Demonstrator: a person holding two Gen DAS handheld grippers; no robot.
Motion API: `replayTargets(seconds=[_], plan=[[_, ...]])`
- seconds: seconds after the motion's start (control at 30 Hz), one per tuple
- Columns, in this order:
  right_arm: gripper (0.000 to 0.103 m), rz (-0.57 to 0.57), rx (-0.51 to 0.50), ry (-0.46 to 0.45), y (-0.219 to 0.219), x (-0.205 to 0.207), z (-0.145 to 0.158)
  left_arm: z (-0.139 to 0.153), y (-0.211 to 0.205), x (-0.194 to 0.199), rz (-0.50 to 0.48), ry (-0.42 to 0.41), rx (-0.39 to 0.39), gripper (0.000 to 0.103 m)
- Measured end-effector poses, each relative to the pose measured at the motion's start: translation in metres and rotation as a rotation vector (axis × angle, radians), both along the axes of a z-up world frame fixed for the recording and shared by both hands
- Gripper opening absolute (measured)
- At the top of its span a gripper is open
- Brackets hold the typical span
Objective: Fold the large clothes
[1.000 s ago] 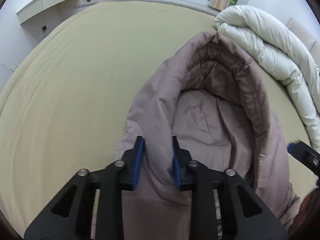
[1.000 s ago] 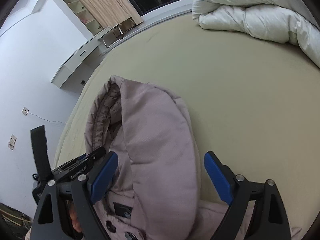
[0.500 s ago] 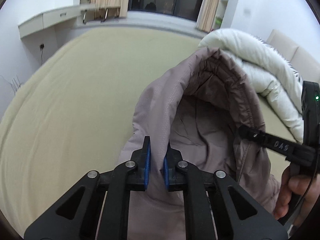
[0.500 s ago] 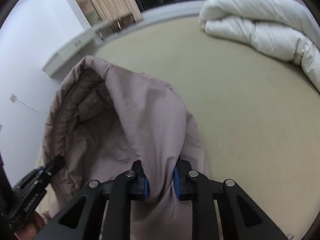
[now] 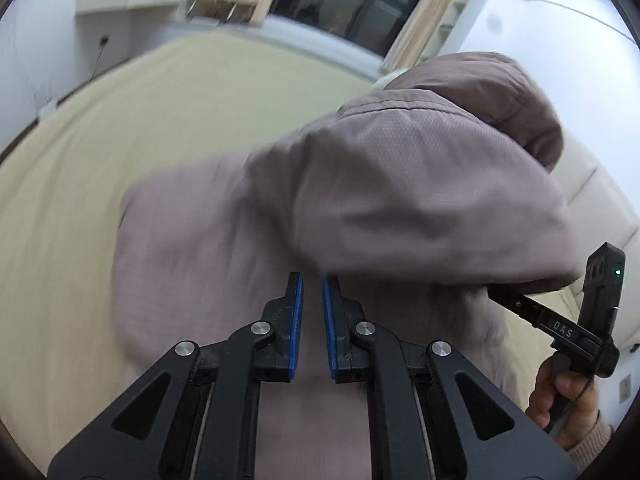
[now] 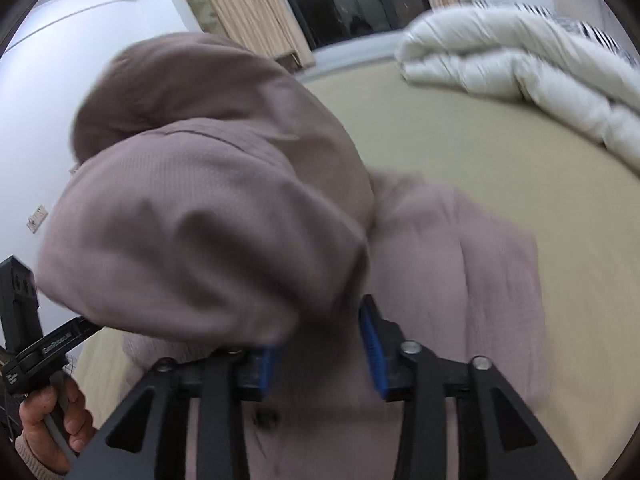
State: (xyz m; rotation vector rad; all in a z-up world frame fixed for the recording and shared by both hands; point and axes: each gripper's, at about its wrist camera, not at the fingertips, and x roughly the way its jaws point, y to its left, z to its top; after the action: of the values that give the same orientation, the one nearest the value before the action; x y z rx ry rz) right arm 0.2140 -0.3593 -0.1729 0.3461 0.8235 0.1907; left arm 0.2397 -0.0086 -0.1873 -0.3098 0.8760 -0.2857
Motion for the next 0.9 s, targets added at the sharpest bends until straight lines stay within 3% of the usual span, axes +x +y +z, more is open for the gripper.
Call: replayTargets(seconds=[0.1,0.17,0.3,0.4,0.47,0.53,0.63,0.77,0.83,0.9], plan=[[0.048,-0.048,0.045,0.084,-0.015,-0.037,-0.024,-0.022,0.015,-0.042,0.0,0.102,-0.01,0.009],[0.048,-0.084,0.058,0.085,-0.025,-0.052,-0.022,-0.014,0.029,-0.056,0.03,0.097,-0.011,0.009],[0.048,-0.11,0.075,-0.036,-0.031,-0.049,0.028,0.051,0.039,-0.043,0.043,-0.058,0.007,0.009],[0.048,-0.067,0.077,-0.153,-0.015,-0.026,0.078,0.105,0.014,-0.014,-0.007,-0.215,0.038,0.009],[0.048,-0.026,0.035,-0.19,0.007,-0.009,0.1,0.119,-0.008,0.006,-0.07,-0.243,0.073,0.009],[0.045,0.012,0.018,-0.186,0.027,0.009,0.104,0.114,-0.031,0.028,-0.132,-0.218,0.062,0.009],[0.039,0.043,-0.015,-0.101,0.041,0.045,0.088,0.08,-0.064,0.05,-0.187,-0.186,0.186,0.009],[0.033,0.053,-0.078,0.085,0.061,0.071,0.018,0.002,-0.069,0.084,-0.165,-0.018,0.25,0.009],[0.029,0.055,-0.101,0.098,0.059,0.073,-0.014,-0.034,-0.072,0.095,-0.158,0.015,0.248,0.009],[0.029,0.057,-0.117,0.06,0.061,0.069,-0.025,-0.047,-0.071,0.099,-0.156,0.012,0.253,0.009]])
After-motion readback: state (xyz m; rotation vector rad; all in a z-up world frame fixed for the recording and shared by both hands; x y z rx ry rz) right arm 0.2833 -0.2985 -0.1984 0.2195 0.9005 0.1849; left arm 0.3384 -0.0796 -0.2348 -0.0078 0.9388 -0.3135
